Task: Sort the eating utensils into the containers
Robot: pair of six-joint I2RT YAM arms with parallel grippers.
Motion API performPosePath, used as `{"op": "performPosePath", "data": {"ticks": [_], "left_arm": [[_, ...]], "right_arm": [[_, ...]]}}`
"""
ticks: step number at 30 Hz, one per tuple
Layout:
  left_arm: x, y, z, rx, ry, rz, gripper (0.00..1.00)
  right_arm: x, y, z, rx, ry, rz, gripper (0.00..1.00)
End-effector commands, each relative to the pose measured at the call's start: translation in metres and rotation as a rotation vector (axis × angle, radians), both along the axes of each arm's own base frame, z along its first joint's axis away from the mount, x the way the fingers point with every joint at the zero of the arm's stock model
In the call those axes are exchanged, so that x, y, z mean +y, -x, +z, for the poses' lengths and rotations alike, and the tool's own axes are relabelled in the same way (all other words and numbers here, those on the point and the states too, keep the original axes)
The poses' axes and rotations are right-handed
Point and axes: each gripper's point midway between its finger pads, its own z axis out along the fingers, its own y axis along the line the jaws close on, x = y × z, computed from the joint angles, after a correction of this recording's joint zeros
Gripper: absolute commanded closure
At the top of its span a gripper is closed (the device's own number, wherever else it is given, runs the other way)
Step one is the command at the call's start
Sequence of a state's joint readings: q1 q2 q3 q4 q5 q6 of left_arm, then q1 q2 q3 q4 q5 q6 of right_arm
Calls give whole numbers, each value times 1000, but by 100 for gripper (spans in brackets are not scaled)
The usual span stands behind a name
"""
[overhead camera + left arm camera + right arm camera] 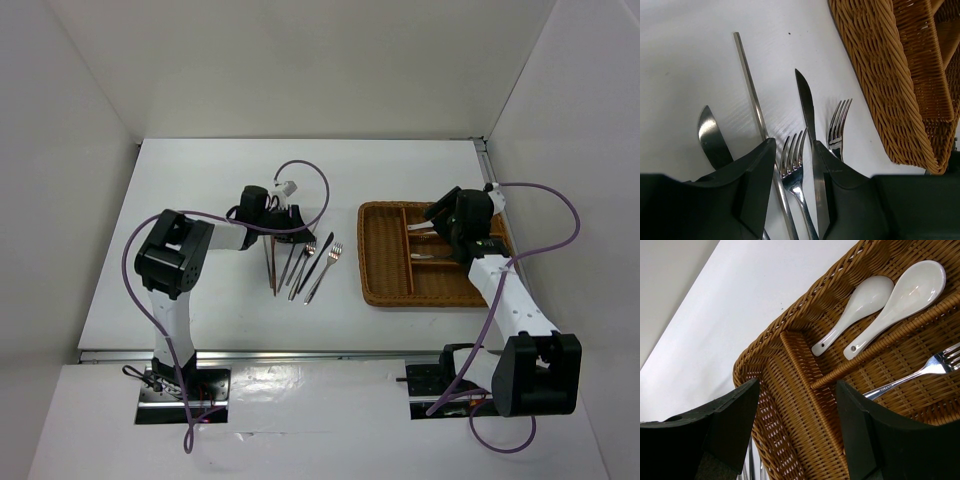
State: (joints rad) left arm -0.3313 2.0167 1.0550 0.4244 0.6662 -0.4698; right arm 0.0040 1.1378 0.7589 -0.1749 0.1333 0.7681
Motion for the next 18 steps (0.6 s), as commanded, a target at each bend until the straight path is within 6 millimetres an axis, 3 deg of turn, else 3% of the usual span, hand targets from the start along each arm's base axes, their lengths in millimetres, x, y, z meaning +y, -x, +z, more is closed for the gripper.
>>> {"op": "performPosePath", "data": {"ticks": [1, 18], "left_arm": [[-7, -3, 22, -102, 36, -55, 52], [-11, 1, 13, -82, 57, -95, 58]], "right_arm": [[0, -6, 3, -31, 8, 9, 30], [0, -7, 5, -40, 8, 9, 30]]}}
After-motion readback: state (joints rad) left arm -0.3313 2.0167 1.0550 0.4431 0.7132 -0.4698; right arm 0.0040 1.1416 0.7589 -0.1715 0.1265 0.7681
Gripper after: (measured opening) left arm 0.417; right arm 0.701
